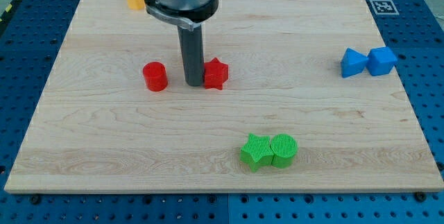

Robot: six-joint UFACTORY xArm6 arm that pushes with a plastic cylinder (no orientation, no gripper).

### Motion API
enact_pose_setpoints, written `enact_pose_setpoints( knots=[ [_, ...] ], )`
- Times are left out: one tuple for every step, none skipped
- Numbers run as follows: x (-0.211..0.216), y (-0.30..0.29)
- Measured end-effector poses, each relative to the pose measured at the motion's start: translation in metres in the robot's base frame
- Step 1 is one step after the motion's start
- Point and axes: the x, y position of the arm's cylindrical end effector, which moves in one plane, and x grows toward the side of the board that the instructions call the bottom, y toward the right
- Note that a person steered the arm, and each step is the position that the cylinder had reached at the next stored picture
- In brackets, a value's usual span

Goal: Move the red star to the right

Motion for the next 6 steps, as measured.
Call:
enact_pose_setpoints(
  knots=[
    [0.0,0.001],
    [-0.001,-0.01],
    [-0.001,-0.011],
    [-0.001,0.021],
    [-0.001,0.085],
    [0.0,0.12]
  ],
)
